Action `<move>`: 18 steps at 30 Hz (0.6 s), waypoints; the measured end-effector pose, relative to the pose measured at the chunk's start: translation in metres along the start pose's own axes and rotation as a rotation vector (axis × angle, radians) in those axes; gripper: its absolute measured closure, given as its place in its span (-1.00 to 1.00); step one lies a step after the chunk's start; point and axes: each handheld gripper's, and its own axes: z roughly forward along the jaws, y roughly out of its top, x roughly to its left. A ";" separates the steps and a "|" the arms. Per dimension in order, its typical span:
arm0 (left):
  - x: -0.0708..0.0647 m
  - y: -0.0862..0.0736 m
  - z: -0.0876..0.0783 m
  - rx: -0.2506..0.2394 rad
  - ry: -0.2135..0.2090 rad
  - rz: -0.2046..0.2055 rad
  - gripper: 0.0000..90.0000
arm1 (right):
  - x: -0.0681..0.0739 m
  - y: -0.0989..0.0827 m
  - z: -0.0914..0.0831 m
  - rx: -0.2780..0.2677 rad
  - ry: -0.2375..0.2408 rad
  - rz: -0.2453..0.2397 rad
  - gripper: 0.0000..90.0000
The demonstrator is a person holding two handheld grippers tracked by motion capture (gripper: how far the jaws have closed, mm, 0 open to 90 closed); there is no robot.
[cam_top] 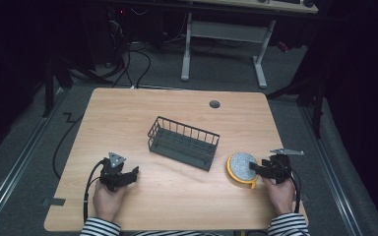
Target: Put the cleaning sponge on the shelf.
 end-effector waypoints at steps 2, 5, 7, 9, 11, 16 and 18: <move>0.000 0.000 0.000 0.000 0.000 0.000 -0.33 | -0.002 0.000 0.002 -0.002 0.019 0.006 -0.12; 0.001 0.000 0.000 -0.002 -0.005 -0.005 -0.33 | -0.002 -0.001 0.002 0.007 0.023 -0.001 -0.07; 0.001 0.000 0.000 -0.002 -0.006 -0.006 -0.33 | -0.002 -0.001 0.003 0.008 0.023 -0.003 -0.06; 0.001 0.000 0.000 -0.002 -0.005 -0.004 -0.34 | -0.005 -0.002 0.005 0.021 0.046 0.021 -0.04; 0.000 0.000 0.000 -0.001 -0.004 -0.002 -0.34 | -0.008 -0.002 0.007 0.035 0.072 0.047 -0.02; 0.000 0.000 0.000 0.002 -0.002 0.004 -0.35 | -0.007 0.000 0.008 0.051 0.086 0.022 0.17; 0.000 0.000 0.000 0.002 -0.002 0.004 -0.35 | -0.007 0.001 0.008 0.057 0.092 0.013 0.25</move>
